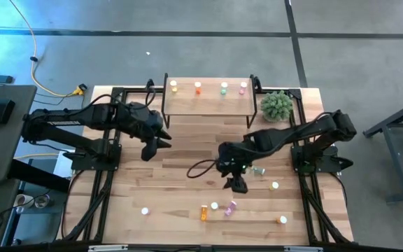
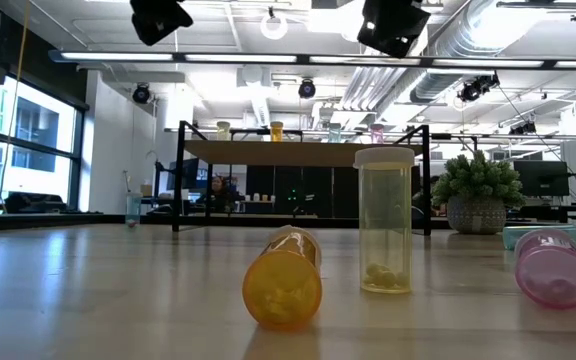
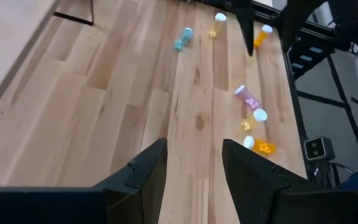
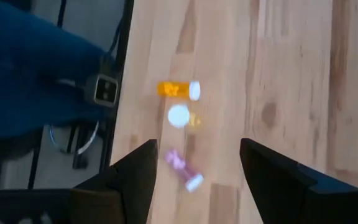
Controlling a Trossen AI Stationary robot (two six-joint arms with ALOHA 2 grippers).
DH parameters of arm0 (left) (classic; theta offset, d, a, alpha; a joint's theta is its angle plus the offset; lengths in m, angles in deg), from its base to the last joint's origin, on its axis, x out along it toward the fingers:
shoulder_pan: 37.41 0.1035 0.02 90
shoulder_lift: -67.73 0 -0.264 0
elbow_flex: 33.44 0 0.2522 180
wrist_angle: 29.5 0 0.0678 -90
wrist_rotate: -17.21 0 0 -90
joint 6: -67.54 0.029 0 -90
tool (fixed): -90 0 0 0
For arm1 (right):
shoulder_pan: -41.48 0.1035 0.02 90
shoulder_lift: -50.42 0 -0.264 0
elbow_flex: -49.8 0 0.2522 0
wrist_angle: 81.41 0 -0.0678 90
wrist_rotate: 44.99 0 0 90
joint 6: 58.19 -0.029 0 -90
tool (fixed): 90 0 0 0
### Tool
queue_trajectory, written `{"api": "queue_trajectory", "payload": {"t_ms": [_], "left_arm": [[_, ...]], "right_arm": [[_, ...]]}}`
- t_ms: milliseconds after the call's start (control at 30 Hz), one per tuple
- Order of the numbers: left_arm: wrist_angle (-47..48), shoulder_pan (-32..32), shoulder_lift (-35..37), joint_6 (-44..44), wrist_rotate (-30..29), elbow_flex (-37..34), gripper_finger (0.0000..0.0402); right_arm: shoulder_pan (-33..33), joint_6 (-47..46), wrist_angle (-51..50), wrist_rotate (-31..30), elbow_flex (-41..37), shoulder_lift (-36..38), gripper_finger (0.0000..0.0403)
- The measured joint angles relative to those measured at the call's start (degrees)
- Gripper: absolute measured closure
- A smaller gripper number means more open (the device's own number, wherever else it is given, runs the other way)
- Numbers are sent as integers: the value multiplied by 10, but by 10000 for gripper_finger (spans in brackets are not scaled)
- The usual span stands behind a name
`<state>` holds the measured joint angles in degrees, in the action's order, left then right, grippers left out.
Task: Pick and place medicine bottles onto shelf by color
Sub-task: Put the bottom yellow pill bottle on the shelf aligned with the the other yellow pill bottle
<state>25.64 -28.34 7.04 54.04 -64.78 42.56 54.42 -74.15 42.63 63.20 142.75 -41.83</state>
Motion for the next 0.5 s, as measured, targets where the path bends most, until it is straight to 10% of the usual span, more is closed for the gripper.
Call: {"api": "queue_trajectory", "payload": {"t_ms": [500], "left_arm": [[29,-36,0,2,3,0,257]], "right_arm": [[165,-226,169,-309,-124,0,182]]}}
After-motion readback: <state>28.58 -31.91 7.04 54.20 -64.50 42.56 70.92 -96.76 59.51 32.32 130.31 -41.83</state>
